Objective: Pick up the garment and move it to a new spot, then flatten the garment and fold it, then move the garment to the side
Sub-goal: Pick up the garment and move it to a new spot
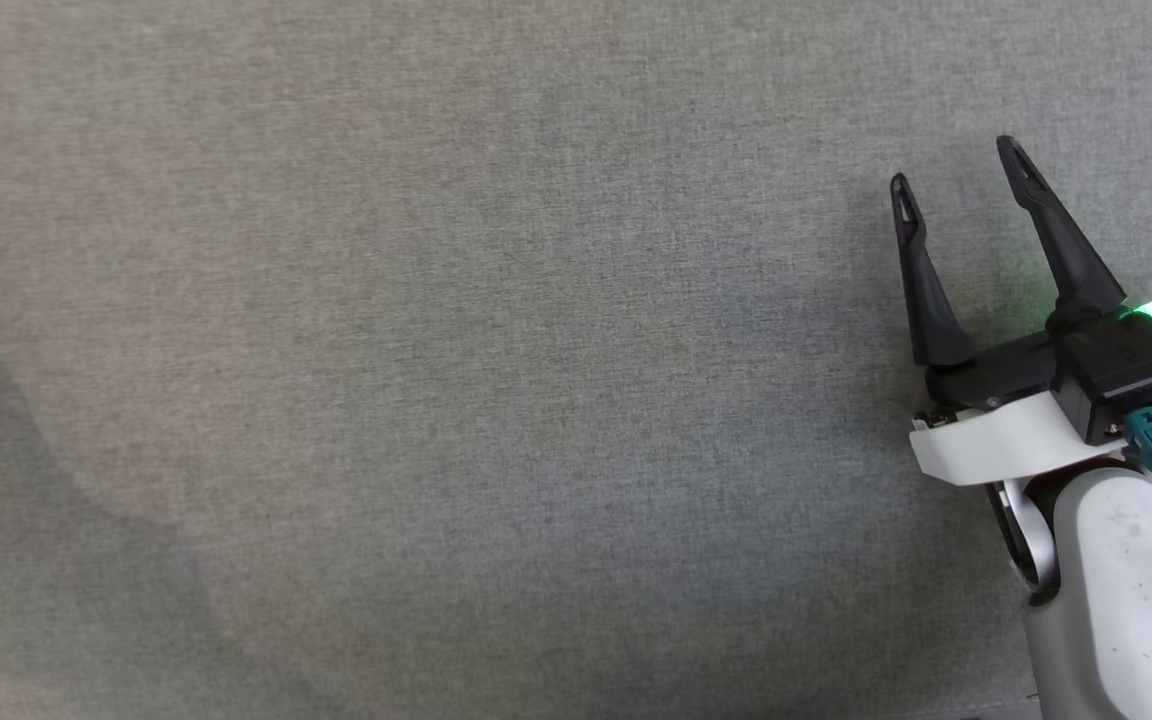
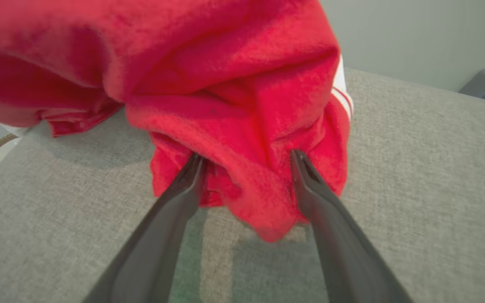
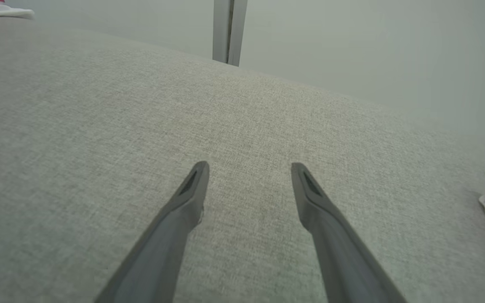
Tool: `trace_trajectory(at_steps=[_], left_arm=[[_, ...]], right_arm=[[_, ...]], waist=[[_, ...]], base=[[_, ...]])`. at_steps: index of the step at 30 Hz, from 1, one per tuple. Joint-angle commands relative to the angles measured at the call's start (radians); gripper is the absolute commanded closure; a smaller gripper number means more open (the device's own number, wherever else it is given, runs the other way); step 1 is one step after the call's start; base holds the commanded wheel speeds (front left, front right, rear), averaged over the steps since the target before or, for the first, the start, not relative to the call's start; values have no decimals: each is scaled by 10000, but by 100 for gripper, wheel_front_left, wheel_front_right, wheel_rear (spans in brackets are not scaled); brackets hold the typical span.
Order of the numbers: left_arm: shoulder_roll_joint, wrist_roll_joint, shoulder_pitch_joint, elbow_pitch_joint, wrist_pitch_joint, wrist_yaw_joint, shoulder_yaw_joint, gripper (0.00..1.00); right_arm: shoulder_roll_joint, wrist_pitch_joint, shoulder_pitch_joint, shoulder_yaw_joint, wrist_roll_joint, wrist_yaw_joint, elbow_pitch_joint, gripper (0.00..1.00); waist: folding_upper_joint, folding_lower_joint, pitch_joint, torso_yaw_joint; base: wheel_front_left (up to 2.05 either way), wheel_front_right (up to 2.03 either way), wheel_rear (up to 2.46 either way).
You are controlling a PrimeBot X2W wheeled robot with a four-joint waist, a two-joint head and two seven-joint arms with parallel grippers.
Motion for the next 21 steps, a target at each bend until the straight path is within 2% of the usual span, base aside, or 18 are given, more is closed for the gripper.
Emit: trace_trajectory(at_steps=[1,2,3,4,5,8,14,21], left_arm=[[99,-52,-214,142,-111,109,33,0],[86,-95,-266,237,-147,160,62,16],[72,-147,-309,374,-187,229,105,51],[56,-149,-318,489,-166,253,117,69],[39,-162,-316,635,-143,257,108,99],[68,-218,-293,964,-78,181,96,100],[279,-226,-278,1104,-600,-56,-2,100],[432,9,-279,868,-978,-334,-581,100]], right_arm=[[-28,18,90,-28,-63,-15,-86,0],[-28,18,97,-45,-56,-15,-102,0],[-28,8,106,-62,-33,-15,-98,0],[-29,-9,105,-72,8,-15,-86,0],[-29,-38,94,-66,57,-15,-58,0],[-29,-156,31,-16,179,-15,15,0],[-29,-347,-114,1,341,-15,346,0],[-29,-636,-64,39,624,-15,1030,0]], waist=[[0,-1,313,-245],[0,-1,322,-245],[0,-1,317,-247],[0,-1,303,-252],[0,-1,270,-261],[0,-1,128,-287],[0,-1,-400,-323],[0,-1,-1652,-377]], base=[[0,0,0],[0,0,0],[0,0,0],[0,0,0],[0,0,0],[0,0,0],[0,0,0],[0,0,0]])
